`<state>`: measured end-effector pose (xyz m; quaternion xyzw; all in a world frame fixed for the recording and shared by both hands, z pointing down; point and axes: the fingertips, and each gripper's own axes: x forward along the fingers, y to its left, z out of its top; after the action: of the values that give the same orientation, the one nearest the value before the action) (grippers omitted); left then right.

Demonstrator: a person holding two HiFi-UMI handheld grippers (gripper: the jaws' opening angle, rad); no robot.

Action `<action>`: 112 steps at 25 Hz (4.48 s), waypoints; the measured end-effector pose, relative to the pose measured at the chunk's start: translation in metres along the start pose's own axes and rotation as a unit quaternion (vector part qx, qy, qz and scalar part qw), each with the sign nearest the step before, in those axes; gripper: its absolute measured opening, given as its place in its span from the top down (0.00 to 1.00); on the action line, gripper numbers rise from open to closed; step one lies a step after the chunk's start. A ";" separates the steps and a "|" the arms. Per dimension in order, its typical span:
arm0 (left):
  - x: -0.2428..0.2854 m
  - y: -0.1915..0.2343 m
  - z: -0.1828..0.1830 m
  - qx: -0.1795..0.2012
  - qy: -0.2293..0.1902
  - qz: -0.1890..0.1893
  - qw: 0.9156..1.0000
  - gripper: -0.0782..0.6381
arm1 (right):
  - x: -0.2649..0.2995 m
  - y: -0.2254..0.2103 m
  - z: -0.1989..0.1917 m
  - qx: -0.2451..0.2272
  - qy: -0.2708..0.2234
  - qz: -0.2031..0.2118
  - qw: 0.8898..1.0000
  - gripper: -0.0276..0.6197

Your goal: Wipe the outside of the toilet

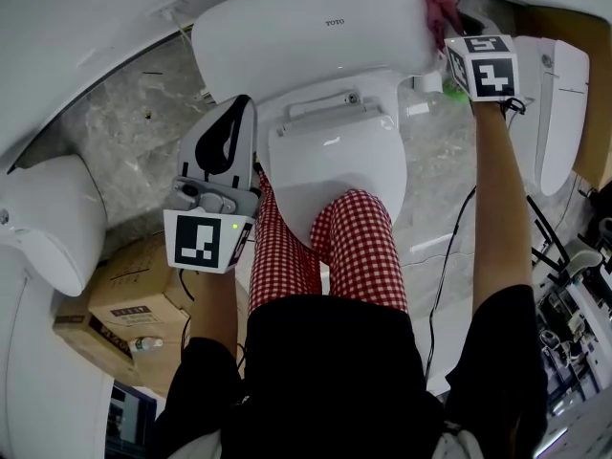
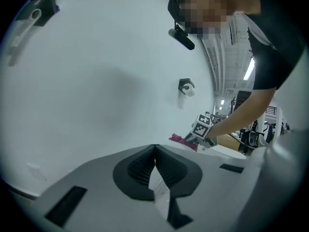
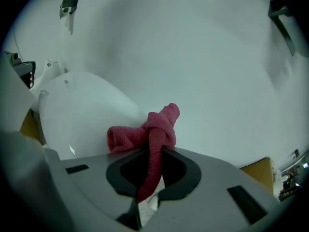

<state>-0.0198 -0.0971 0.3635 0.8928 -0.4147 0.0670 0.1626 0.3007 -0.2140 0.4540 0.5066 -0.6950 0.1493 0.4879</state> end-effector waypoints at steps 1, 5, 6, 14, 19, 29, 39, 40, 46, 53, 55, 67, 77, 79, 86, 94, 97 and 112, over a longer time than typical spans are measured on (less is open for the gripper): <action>0.000 0.000 0.000 0.000 0.000 0.000 1.000 0.88 | 0.000 0.000 0.000 0.000 0.001 0.000 1.000 0.87; -0.001 0.001 -0.001 -0.002 0.002 0.003 1.000 0.88 | 0.002 -0.002 -0.003 0.003 0.002 -0.006 1.000 0.87; -0.002 0.002 -0.002 -0.003 0.002 0.003 1.000 0.88 | 0.002 -0.002 -0.003 -0.003 0.000 -0.014 1.000 0.87; -0.011 0.014 0.001 -0.001 0.001 0.015 1.000 0.88 | -0.010 -0.010 -0.001 -0.044 -0.007 -0.075 0.996 0.87; -0.020 0.024 0.004 -0.004 -0.006 0.026 1.000 0.88 | -0.037 -0.021 0.023 -0.011 -0.057 -0.100 0.993 0.87; -0.044 0.043 0.011 -0.010 -0.019 0.045 0.999 0.88 | -0.112 0.030 0.095 0.009 -0.210 -0.054 0.976 0.87; -0.068 0.061 0.007 -0.029 -0.030 0.074 0.996 0.88 | -0.177 0.158 0.183 0.089 -0.362 0.155 0.915 0.87; -0.070 0.062 0.007 -0.030 -0.031 0.074 0.996 0.88 | -0.177 0.172 0.186 0.088 -0.362 0.172 0.912 0.87; -0.077 0.065 0.008 -0.024 -0.039 0.081 0.996 0.88 | -0.167 0.247 0.190 0.095 -0.335 0.248 0.904 0.87; -0.083 0.062 0.007 -0.026 -0.041 0.075 0.996 0.88 | -0.133 0.313 0.167 0.112 -0.245 0.287 0.919 0.87; -0.085 0.064 0.005 -0.031 -0.040 0.071 0.996 0.88 | -0.115 0.325 0.159 0.111 -0.207 0.285 0.929 0.87; -0.073 0.070 -0.009 -0.058 -0.027 0.051 0.997 0.88 | -0.077 0.338 0.141 -0.019 -0.147 0.203 0.968 0.87; -0.050 0.068 -0.010 -0.052 -0.023 0.022 0.998 0.88 | -0.077 0.338 0.142 -0.025 -0.145 0.197 0.969 0.87; -0.047 0.074 -0.013 -0.054 -0.023 0.030 0.998 0.88 | -0.077 0.338 0.142 -0.025 -0.145 0.194 0.970 0.87; -0.042 0.074 -0.022 -0.045 -0.023 0.030 0.998 0.88 | -0.075 0.336 0.141 -0.036 -0.142 0.195 0.970 0.87; -0.048 0.057 -0.034 -0.040 -0.003 0.021 0.999 0.88 | -0.075 0.341 0.143 -0.082 -0.149 0.191 0.967 0.87; -0.045 0.052 -0.033 -0.036 -0.002 0.020 0.999 0.88 | -0.076 0.340 0.141 -0.098 -0.151 0.192 0.965 0.87; -0.038 0.041 -0.023 -0.025 -0.005 0.022 0.999 0.88 | -0.082 0.316 0.139 -0.094 -0.158 0.209 0.960 0.87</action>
<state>-0.0747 -0.0865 0.3853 0.8796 -0.4362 0.0555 0.1816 -0.0405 -0.1260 0.4096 0.3188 -0.8646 0.1004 0.3751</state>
